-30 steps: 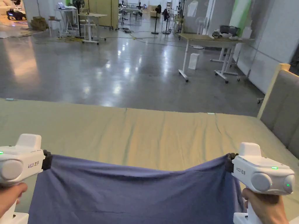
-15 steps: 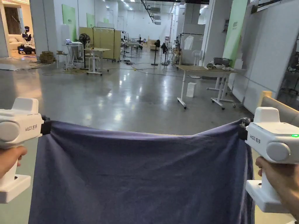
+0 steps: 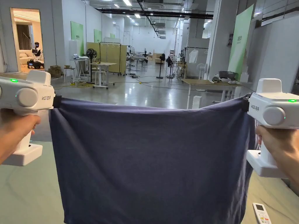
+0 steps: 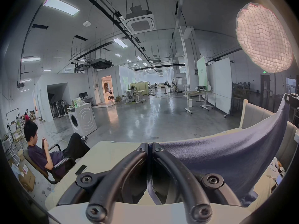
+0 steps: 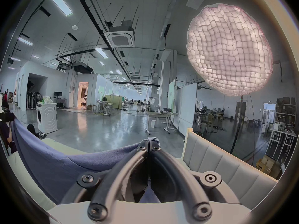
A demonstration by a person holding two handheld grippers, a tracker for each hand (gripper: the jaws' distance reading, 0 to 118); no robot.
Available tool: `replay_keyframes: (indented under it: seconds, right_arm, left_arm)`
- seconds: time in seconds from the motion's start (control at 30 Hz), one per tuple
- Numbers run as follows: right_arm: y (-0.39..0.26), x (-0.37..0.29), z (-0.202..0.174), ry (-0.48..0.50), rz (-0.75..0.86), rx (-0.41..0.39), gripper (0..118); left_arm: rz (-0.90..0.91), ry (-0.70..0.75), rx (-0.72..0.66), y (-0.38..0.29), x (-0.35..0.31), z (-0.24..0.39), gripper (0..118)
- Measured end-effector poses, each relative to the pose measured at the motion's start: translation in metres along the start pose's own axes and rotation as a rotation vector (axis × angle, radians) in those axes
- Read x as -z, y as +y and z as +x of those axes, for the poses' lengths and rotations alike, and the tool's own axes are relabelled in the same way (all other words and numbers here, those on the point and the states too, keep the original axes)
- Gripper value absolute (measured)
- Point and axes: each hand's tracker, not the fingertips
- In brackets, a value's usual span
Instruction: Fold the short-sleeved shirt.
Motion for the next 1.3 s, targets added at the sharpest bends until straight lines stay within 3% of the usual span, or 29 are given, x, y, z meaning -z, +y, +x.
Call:
replay_keyframes:
  seconds: [0.17, 0.23, 0.37, 0.43, 0.67, 0.7, 0.97, 1.3]
  right_arm:
    - [0.006, 0.066, -0.007, -0.016, -0.006, -0.028, 1]
    - [0.001, 0.041, -0.002, -0.006, -0.012, -0.002, 1]
    - [0.014, 0.063, -0.009, -0.015, 0.002, -0.054, 1]
    - [0.020, 0.128, -0.015, -0.020, -0.052, -0.027, 1]
    - [0.033, 0.163, -0.015, -0.018, -0.020, -0.051, 1]
    - [0.040, 0.131, -0.023, -0.034, 0.055, -0.082, 1]
    - [0.012, 0.097, -0.018, -0.015, 0.040, -0.070, 1]
    - [-0.050, -0.014, -0.011, 0.055, 0.017, -0.095, 1]
  left_arm:
    - [-0.001, 0.016, -0.025, 0.023, 0.039, 0.003, 5]
    - [-0.002, 0.025, -0.012, 0.031, 0.056, 0.007, 5]
    - [0.004, 0.024, -0.015, 0.046, 0.077, 0.010, 4]
    - [0.012, 0.031, 0.004, 0.052, 0.086, 0.013, 4]
    - [0.024, 0.030, 0.009, 0.060, 0.100, 0.019, 4]
    - [0.026, 0.028, 0.009, 0.060, 0.099, 0.020, 4]
    - [0.027, 0.006, 0.005, 0.031, 0.076, 0.019, 4]
    - [0.020, -0.047, -0.019, -0.052, -0.004, 0.001, 4]
